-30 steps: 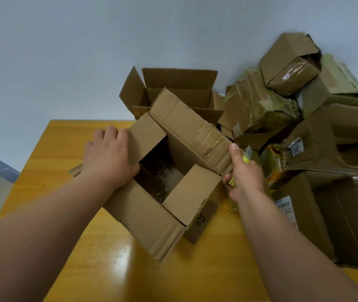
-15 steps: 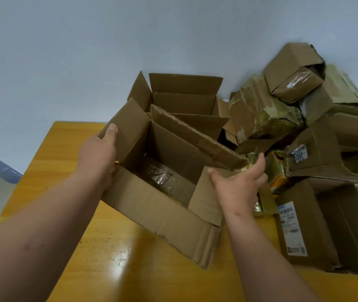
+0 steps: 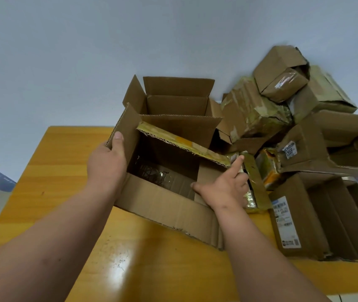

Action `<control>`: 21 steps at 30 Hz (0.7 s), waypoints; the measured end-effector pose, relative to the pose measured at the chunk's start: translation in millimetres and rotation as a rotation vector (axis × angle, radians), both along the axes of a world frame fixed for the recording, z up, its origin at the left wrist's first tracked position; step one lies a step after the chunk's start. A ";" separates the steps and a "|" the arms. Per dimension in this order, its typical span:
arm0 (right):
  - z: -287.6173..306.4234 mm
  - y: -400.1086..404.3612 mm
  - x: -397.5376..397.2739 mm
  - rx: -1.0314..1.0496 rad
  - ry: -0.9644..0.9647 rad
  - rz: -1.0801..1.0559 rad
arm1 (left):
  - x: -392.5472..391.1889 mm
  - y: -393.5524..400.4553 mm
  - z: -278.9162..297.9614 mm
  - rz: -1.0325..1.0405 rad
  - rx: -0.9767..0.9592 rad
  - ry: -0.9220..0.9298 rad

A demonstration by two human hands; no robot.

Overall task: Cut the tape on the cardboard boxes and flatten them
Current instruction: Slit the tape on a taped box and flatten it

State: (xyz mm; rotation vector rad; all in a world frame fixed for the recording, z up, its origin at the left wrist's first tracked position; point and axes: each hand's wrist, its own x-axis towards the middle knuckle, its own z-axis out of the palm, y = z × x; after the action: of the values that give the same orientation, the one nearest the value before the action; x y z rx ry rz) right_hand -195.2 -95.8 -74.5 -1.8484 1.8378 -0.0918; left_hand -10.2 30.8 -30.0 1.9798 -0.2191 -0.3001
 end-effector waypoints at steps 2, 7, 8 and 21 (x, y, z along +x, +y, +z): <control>1.9 -5.0 -3.7 0.051 -0.084 0.011 | 1.8 2.7 -0.5 0.046 -0.065 0.073; 18.4 -14.2 -35.0 0.301 -0.682 -0.040 | 5.3 8.2 0.7 0.090 -0.119 0.155; 21.1 -13.8 -41.7 0.334 -0.744 -0.061 | 6.7 9.9 0.4 0.097 -0.129 0.162; 30.2 -10.2 -50.0 0.362 -0.762 0.022 | 12.8 37.8 -0.7 0.160 -0.361 0.345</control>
State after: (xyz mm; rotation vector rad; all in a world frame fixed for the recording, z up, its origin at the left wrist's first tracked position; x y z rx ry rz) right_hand -245.2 -105.9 -44.3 -1.3197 1.2022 -0.3729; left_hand 2.5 68.6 -30.7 1.5491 0.1016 -0.4578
